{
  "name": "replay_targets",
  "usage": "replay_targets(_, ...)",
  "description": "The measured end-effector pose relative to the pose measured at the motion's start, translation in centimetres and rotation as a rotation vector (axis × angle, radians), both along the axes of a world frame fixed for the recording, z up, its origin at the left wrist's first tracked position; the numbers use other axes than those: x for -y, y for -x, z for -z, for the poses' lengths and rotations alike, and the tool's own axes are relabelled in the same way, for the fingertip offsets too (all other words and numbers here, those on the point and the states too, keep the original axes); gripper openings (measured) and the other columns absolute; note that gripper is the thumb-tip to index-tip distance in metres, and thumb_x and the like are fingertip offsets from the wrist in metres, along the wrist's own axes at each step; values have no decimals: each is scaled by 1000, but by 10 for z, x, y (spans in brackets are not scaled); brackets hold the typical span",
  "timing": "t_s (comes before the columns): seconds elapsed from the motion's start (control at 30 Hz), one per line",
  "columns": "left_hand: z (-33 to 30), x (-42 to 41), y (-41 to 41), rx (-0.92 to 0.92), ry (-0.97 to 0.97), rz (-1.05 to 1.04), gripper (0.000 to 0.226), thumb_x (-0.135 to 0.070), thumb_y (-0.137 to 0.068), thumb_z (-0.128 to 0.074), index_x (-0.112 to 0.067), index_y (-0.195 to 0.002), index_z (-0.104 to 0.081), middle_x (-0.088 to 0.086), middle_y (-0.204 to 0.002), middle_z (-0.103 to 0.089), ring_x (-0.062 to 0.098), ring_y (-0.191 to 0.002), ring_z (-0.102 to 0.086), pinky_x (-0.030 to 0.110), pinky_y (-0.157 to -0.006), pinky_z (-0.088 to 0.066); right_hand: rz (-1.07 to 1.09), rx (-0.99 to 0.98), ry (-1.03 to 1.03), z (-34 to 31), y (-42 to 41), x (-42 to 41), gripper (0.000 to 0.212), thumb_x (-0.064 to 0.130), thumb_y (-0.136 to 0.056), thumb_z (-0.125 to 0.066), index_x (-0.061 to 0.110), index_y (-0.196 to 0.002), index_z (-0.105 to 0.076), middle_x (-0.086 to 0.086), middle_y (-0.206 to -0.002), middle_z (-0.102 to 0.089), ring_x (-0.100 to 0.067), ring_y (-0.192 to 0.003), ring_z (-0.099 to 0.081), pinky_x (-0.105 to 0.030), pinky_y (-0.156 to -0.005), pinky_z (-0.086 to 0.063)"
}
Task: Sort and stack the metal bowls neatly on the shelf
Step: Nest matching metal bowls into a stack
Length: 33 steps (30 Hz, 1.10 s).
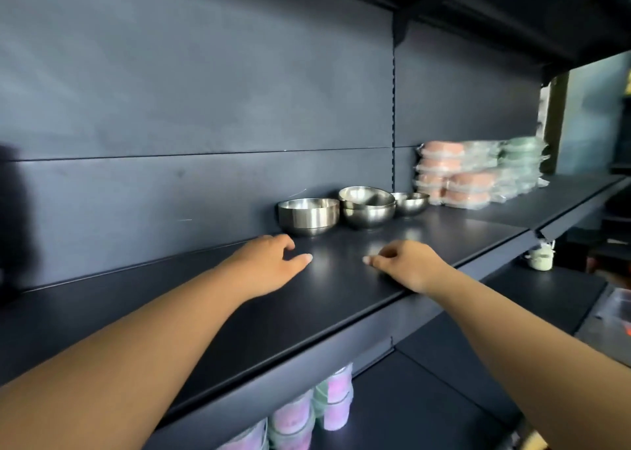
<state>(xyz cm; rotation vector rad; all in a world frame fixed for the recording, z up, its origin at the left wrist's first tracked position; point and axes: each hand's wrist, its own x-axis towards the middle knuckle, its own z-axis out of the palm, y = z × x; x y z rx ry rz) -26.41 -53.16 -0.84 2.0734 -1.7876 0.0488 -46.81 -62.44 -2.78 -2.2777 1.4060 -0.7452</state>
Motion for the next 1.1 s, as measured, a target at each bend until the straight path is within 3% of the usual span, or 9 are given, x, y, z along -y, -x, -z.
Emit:
replay_targets(0.2, 4, 101, 23, -163, 74, -166, 72, -52, -88, -47, -20, -145, -20, 10, -152, -21, 28, -138, -27, 36, -108, -27, -39, 177, -50, 1, 23, 99, 69, 47, -82, -60, 8, -135, -39, -8, -139, -46, -23, -127, -43, -23, -90, -32)
replay_targets(0.3, 9, 136, 24, -143, 185, -247, 74, -48, -87, -50, -21, -146, -14, 12, -155, -5, 30, -142, -17, 37, -111, -22, -53, 313, -84, 1, 22, 145, 80, 45, -77, -66, 10, -139, -31, -7, -140, -44, -23, -129, -40, -22, -88, -30)
replay_targets(0.4, 12, 153, 22, -17, 234, -286, 72, -47, -88, -50, -24, -147, -14, 10, -157, 8, 29, -145, -6, 40, -113, -18, -112, 472, -145, 0, 15, 186, 82, 41, -73, -72, 11, -138, -33, -5, -136, -49, -23, -125, -46, -30, -104, -35)
replay_targets(0.5, 12, 165, 28, 102, 400, -138, 65, -40, -89, -52, -19, -145, -25, 6, -159, -2, 22, -145, -5, 34, -115, -10, -114, 591, -173, -2, 15, 219, 70, 39, -73, -72, 8, -130, -45, -6, -128, -56, -23, -119, -52, -37, -104, -39)
replay_targets(0.67, 11, 198, 55, 175, 455, 22, 67, -46, -87, -52, -18, -143, -30, 3, -157, -16, 16, -145, -4, 25, -113, -1, 127, 539, 102, -9, 31, 258, 49, 37, -79, -66, 9, -118, -55, -9, -120, -61, -24, -110, -55, -25, -86, -39)
replay_targets(0.77, 20, 216, 58, 224, 478, -49, 63, -53, -85, -49, -19, -138, -39, 4, -156, -17, 17, -145, -2, 30, -112, 6, 188, 461, 225, -9, 38, 273, 50, 32, -80, -67, 14, -124, -53, -16, -132, -47, -27, -125, -40, -24, -98, -27)
replay_targets(0.87, 23, 224, 58, 341, 549, 3, 49, -47, -86, -52, -11, -118, -57, 11, -152, -28, 25, -145, -9, 28, -109, 19, 159, 394, 138, -6, 41, 284, 56, 36, -78, -68, 18, -128, -50, -17, -139, -37, -27, -134, -27, -26, -108, -21)
replay_targets(1.0, 20, 230, 66, 178, 540, 102, 34, -31, -84, -63, -2, -101, -58, 17, -144, -37, 28, -143, -16, 26, -110, -5, 78, 370, 99, -5, 42, 299, 44, 36, -78, -69, 12, -114, -61, -10, -118, -60, -27, -127, -38, -29, -103, -29)
replay_targets(1.1, 19, 228, 67, -1, 522, 149, 22, -30, -79, -68, -20, -88, -51, 3, -138, -37, 18, -134, -30, 12, -94, -17, 95, 384, 64, -7, 45, 306, 39, 38, -75, -72, 7, -97, -63, -8, -102, -63, -23, -108, -52, -28, -91, -37)
